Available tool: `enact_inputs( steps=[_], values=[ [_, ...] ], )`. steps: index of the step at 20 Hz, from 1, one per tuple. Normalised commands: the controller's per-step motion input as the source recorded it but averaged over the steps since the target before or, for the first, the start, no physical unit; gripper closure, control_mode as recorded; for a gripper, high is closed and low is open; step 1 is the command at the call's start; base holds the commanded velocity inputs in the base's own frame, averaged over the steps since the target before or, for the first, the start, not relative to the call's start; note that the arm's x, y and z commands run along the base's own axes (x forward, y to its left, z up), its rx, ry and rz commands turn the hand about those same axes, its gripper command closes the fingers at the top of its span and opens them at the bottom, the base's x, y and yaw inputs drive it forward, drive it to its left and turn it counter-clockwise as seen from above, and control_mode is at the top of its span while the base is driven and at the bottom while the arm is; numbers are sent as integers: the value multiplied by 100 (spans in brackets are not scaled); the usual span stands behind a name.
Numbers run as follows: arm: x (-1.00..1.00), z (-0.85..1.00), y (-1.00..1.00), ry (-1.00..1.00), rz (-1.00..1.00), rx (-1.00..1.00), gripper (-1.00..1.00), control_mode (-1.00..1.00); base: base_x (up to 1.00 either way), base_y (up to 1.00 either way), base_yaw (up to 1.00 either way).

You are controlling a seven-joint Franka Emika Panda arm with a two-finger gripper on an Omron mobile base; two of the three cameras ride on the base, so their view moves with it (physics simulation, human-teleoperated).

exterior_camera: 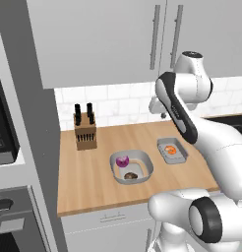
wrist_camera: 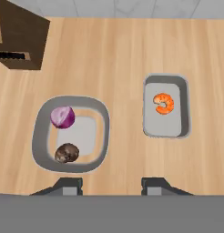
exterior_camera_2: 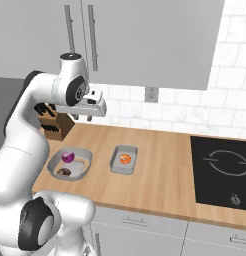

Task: Take the meat container that has the shrimp and place it on the second highest rack of the freezer. Then take the vegetable container that has the onion and mushroom and place it on the highest rack of the freezer.

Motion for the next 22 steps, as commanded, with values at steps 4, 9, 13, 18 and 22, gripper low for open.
enact_inputs(
  steps=[4, 9, 13, 18, 22],
  values=[
    [-19, -12, -36, 0, 0, 4, -100, -100, 0, 0, 0],
    [-33, -16, -46, 0, -5, 5, -100, -100, 0, 0, 0],
    [0, -40, -41, 9, -67, 0, -100, -100, 0, 0, 0],
    [0, -41, -35, 6, -84, 0, -100, -100, 0, 0, 0],
    [0, -51, -28, 9, -84, 5, -100, -100, 0, 0, 0]
  ],
)
